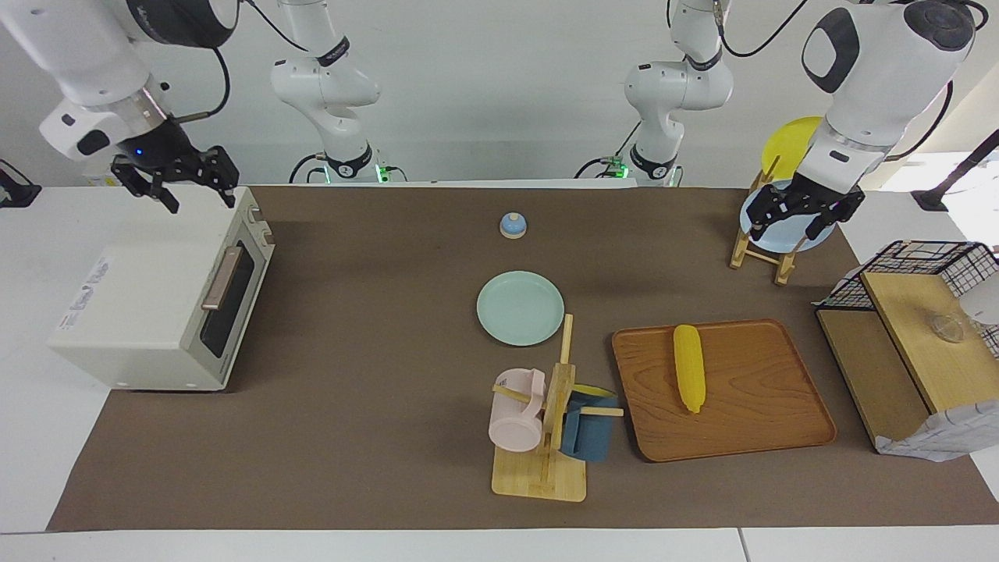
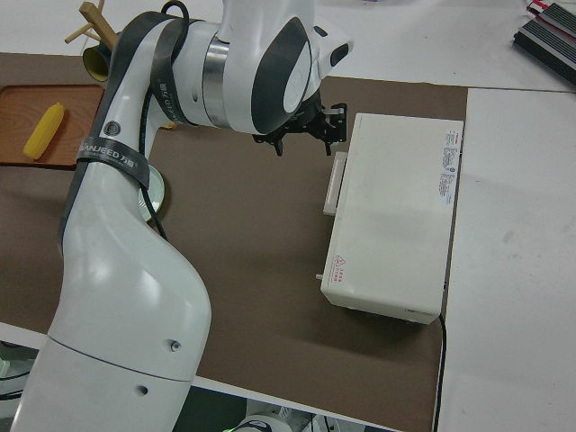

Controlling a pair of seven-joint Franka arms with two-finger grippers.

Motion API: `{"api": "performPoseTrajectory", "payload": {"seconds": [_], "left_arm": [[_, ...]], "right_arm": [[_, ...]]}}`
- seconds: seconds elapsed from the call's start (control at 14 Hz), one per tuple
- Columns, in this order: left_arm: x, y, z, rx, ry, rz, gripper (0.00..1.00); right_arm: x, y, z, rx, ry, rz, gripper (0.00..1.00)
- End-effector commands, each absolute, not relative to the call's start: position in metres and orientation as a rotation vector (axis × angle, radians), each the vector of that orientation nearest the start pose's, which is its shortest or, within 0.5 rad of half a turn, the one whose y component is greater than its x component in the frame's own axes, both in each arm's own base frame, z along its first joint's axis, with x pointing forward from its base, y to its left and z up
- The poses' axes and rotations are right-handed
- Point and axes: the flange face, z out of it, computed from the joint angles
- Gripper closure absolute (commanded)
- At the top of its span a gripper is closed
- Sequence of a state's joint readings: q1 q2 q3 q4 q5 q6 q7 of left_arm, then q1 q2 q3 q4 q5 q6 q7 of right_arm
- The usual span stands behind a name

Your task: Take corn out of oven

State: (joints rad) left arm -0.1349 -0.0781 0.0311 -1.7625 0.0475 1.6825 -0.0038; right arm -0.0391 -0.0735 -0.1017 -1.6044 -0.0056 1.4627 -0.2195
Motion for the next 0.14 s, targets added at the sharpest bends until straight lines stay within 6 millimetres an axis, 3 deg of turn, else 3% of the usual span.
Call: {"api": "performPoseTrajectory", "payload": {"seconds": [0.0, 0.07], "left_arm": [[0.5222, -0.0469, 0.6016, -3.042, 0.195, 0.040, 0.00], [0.5224, -0.0494, 0.6073, -3.042, 0.201, 0.024, 0.00]], "right_arm": [[0.5269, -0.0767, 0.6331, -3.118, -0.020, 0.138, 0.00], [0.5304, -0.0715, 0.6335, -3.121, -0.032, 0.132, 0.00]]}}
